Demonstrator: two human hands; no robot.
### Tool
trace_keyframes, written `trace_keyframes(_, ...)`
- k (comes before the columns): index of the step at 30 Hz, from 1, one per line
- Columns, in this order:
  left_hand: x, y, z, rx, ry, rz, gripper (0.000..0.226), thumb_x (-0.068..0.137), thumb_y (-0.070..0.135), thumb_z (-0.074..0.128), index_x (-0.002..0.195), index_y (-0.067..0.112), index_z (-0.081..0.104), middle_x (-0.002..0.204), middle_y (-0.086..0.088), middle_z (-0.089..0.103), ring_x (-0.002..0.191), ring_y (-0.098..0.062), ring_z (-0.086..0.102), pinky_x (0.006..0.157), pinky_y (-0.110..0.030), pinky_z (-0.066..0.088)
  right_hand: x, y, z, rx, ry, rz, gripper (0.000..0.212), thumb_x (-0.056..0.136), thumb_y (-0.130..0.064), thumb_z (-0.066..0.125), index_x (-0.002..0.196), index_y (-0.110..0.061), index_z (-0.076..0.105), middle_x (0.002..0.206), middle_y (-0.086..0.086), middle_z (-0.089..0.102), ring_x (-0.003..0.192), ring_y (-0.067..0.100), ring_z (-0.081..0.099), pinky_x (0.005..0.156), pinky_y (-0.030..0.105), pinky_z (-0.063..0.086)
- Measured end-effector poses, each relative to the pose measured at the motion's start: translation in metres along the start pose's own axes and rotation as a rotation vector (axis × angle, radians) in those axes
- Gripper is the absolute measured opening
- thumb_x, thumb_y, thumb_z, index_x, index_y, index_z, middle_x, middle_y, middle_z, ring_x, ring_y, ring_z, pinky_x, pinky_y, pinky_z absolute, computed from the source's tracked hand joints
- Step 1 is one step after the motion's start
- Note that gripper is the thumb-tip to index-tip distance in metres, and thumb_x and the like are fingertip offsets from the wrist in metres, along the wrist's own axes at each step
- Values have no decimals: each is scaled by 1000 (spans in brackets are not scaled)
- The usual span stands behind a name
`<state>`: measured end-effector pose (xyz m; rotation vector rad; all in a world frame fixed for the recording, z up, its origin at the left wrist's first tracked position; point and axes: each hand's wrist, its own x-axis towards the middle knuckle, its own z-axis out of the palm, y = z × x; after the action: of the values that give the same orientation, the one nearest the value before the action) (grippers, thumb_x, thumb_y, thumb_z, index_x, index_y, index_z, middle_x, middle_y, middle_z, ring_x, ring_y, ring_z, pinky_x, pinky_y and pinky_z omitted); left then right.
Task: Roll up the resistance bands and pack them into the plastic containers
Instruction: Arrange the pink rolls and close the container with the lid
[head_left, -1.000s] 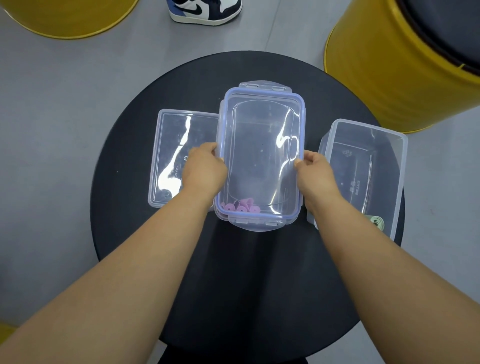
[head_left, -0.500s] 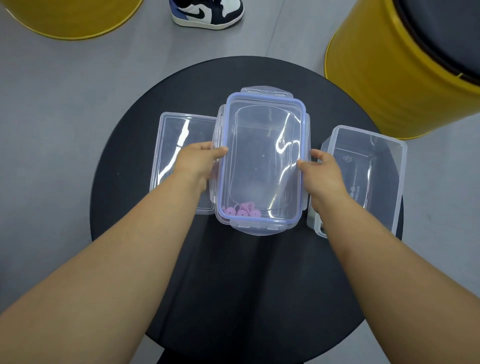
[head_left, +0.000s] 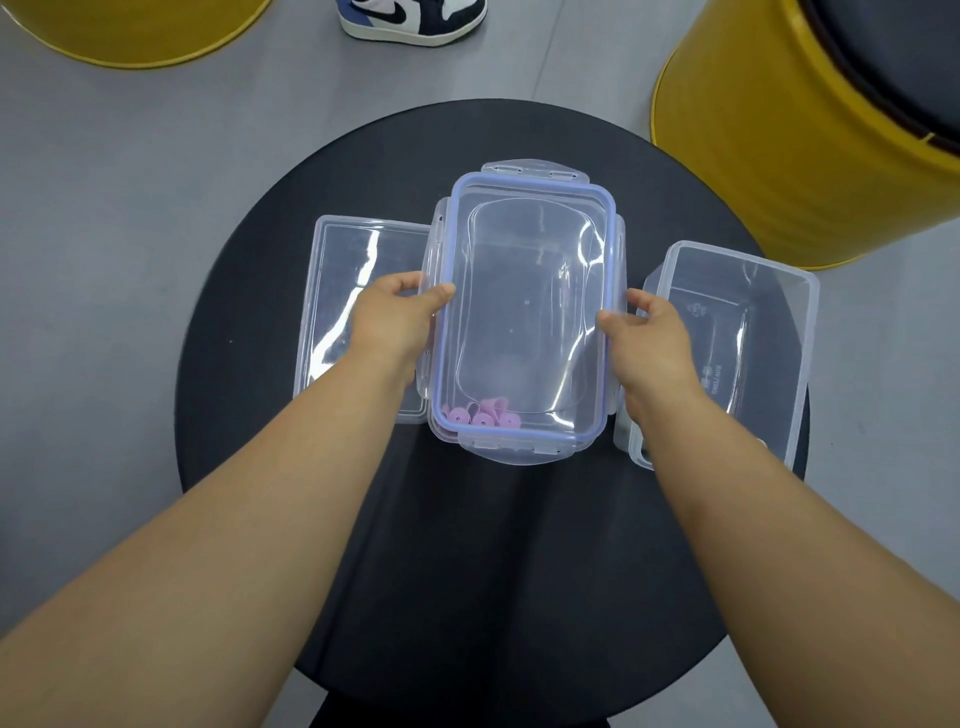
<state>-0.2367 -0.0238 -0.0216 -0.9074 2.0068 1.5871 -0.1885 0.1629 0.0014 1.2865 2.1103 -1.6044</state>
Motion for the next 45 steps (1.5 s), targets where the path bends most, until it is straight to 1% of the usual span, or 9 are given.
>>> trace_keyframes(5, 2, 1, 2, -5, 19, 6, 39, 81, 28, 72, 116, 17, 60, 114, -4, 66, 100, -25, 65, 90, -41, 53, 2, -3, 0, -13, -2, -4, 42, 93, -15, 54, 134, -17, 45, 102, -7, 54, 94, 15, 58, 85, 30, 49)
trace_keyframes(11, 4, 2, 6, 13, 29, 19, 44, 80, 27, 74, 119, 15, 59, 117, -6, 64, 105, -26, 63, 93, -42, 51, 4, -4, 0, -45, -18, 1, 43, 95, -15, 52, 138, -16, 43, 108, -7, 49, 95, 12, 51, 85, 28, 44)
trace_keyframes(15, 4, 2, 4, 5, 12, 18, 47, 79, 25, 75, 122, 13, 58, 119, -7, 64, 106, -27, 63, 94, -43, 51, 0, -3, -2, -46, -33, -27, 39, 97, -14, 50, 135, -15, 46, 97, -10, 55, 78, 7, 51, 78, 23, 42)
trace_keyframes(20, 0, -3, 1, -3, 6, 23, 46, 80, 23, 74, 122, 12, 58, 117, -8, 64, 102, -25, 65, 89, -39, 53, -1, 1, -3, -47, -35, -42, 37, 96, -13, 50, 133, -15, 49, 81, -18, 51, 69, 1, 51, 64, 17, 42)
trace_keyframes(24, -3, -4, -2, 15, -6, 40, 46, 81, 22, 73, 123, 12, 57, 114, -7, 65, 94, -25, 67, 86, -42, 55, -3, 2, -2, -50, -36, -54, 42, 96, -12, 52, 137, -16, 45, 102, -8, 57, 86, 7, 54, 64, 13, 40)
trace_keyframes(29, -7, -5, -4, 20, -1, 51, 47, 81, 21, 73, 124, 12, 57, 116, -7, 64, 102, -24, 64, 91, -43, 52, -6, 7, -3, -42, -42, -50, 45, 95, -13, 52, 139, -16, 43, 107, -6, 55, 95, 11, 56, 79, 22, 41)
trace_keyframes(37, -11, -12, -4, 34, -15, 47, 47, 82, 20, 71, 125, 10, 57, 119, -9, 63, 107, -26, 62, 95, -44, 50, -9, 14, -4, -58, -52, -51, 45, 95, -11, 52, 138, -15, 44, 98, -9, 55, 90, 9, 54, 79, 22, 41)
trace_keyframes(42, -9, -13, -5, 61, -24, 53, 48, 82, 22, 71, 127, 11, 56, 119, -9, 63, 106, -25, 63, 95, -44, 50, -10, 16, -3, -106, -48, -62, 46, 95, -14, 53, 140, -16, 42, 124, 0, 59, 100, 12, 56, 91, 27, 45)
trace_keyframes(45, -9, -15, -6, 79, -23, 66, 48, 83, 21, 71, 127, 10, 55, 116, -9, 64, 104, -25, 64, 94, -43, 51, -12, 16, -2, -115, -55, -70, 44, 96, -14, 51, 140, -16, 42, 119, -4, 59, 102, 12, 56, 91, 26, 44)
